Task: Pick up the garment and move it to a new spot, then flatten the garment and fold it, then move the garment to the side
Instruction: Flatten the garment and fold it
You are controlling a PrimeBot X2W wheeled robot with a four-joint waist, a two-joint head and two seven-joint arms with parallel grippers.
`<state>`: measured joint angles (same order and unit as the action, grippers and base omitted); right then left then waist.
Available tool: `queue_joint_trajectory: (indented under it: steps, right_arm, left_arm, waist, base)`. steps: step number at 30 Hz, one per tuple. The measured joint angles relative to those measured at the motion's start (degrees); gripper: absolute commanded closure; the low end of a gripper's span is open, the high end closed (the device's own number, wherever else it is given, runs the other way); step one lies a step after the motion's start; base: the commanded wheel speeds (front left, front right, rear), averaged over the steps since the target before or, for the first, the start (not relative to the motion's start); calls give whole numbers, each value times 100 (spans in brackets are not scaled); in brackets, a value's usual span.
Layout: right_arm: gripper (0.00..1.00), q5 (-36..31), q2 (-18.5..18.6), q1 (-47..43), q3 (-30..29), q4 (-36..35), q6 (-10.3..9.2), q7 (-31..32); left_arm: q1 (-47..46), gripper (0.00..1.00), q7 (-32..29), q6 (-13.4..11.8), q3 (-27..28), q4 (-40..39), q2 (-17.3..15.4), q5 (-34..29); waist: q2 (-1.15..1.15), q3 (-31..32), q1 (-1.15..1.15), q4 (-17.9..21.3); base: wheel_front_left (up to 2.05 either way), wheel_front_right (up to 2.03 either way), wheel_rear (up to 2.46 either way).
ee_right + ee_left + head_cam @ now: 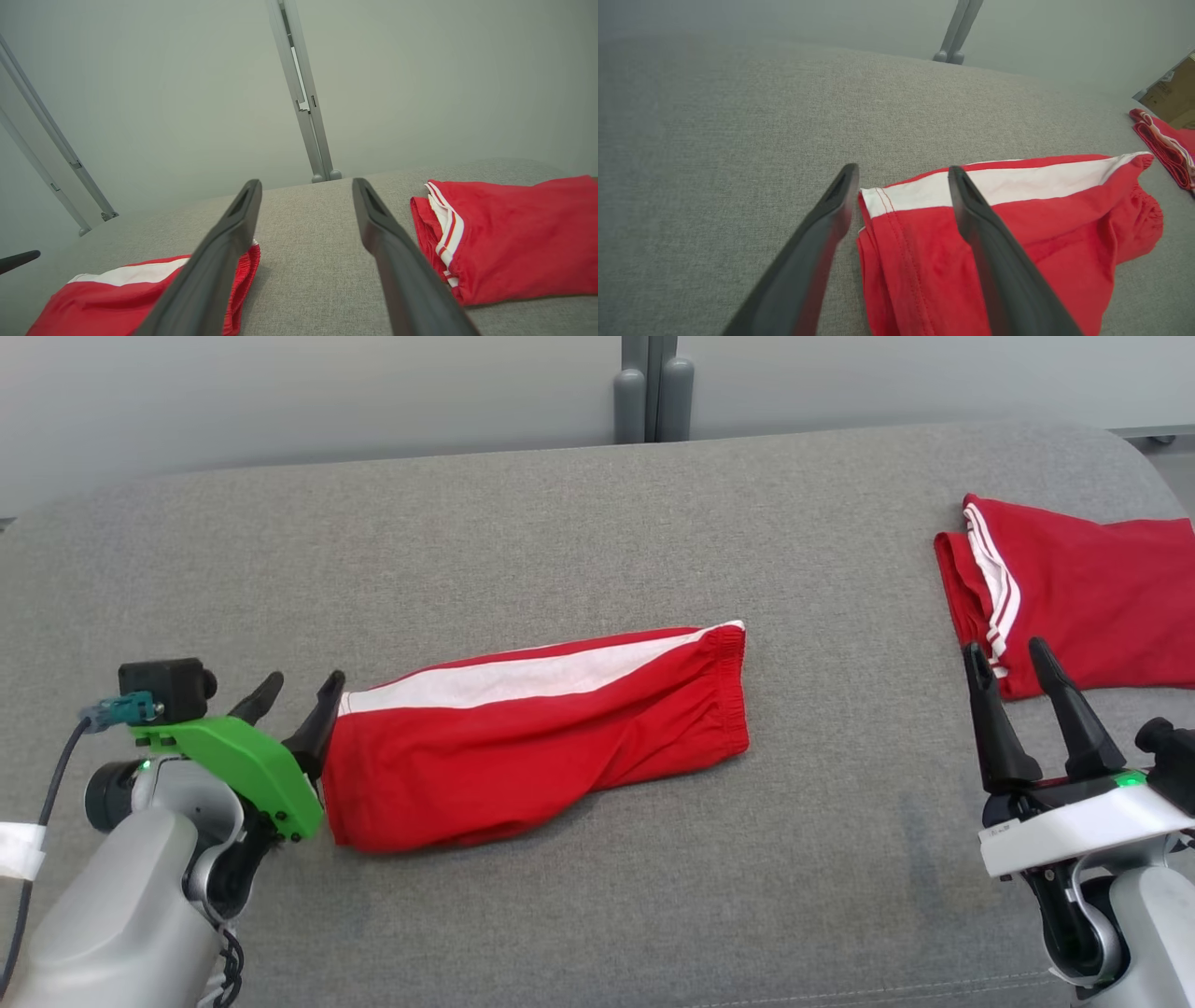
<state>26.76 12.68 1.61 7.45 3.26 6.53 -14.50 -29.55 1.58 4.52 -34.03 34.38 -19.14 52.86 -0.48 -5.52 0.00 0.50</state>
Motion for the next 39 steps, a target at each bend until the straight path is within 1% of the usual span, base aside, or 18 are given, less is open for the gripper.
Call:
queue_joint_trajectory:
  steps: [4, 7, 13, 16, 19, 21, 24, 26, 29, 33, 37, 39]
  right_arm:
    - [0, -19, 36, -75, -14, -1, 0, 0]
    - [0, -64, 70, -115, -16, -8, 0, 0]
    - [0, -221, 167, -117, -33, -104, -7, 0]
    - [0, -287, 170, -124, -24, -145, -16, -1]
    - [0, -339, 164, -124, -10, -230, -68, -1]
    - [0, -378, 156, -125, -20, -278, -137, -1]
    - [0, -434, 152, -144, -34, -316, -212, -1]
    - [0, -516, 142, -203, -36, -349, -220, -1]
    - [0, -567, 111, -247, -41, -358, -314, -1]
    - [0, -573, 85, -333, -59, -401, -359, -2]
    - [0, -615, 75, -454, -37, -411, -368, -2]
    - [0, -624, 51, -454, -35, -425, -414, -2]
  left_arm:
    - [-48, 0, 291, -60, -24, -263, -52, -235]
    - [-47, 0, 516, -123, -15, -432, -176, -403]
    - [10, 0, 965, -426, 81, -768, -319, -603]
    - [207, 0, 1111, -617, 229, -882, -366, -609]
    - [432, 0, 1187, -804, 324, -1054, -412, -634]
    - [543, 0, 1220, -913, 391, -1161, -443, -717]
    - [706, 0, 1268, -967, 477, -1324, -515, -780]
    - [851, 0, 1269, -993, 516, -1446, -526, -849]
    - [1089, 0, 1270, -1027, 661, -1538, -500, -880]
    - [1317, 0, 1279, -1065, 769, -1683, -480, -915]
    - [1453, 0, 1284, -1071, 825, -1926, -475, -1146]
    - [1461, 0, 1284, -1112, 907, -2061, -467, -1234]
  waist:
    - [0, 46, 0, -98]
    - [0, 98, 0, -181]
    - [0, 226, 0, -340]
    - [0, 283, 0, -408]
    - [0, 326, 0, -448]
    - [0, 341, 0, -461]
    - [0, 356, 0, -473]
    - [0, 367, 0, -478]
    - [0, 391, 0, -479]
    - [0, 423, 0, -471]
    - [0, 420, 0, -457]
    - [0, 412, 0, -448]
  base:
    - [0, 0, 0]
    - [0, 0, 0]
    - [0, 0, 0]
    - [0, 0, 0]
    - [0, 0, 0]
    - [0, 0, 0]
    - [0, 0, 0]
    - [0, 0, 0]
    - [0, 0, 0]
    - [0, 0, 0]
    - [0, 0, 0]
    - [0, 0, 0]
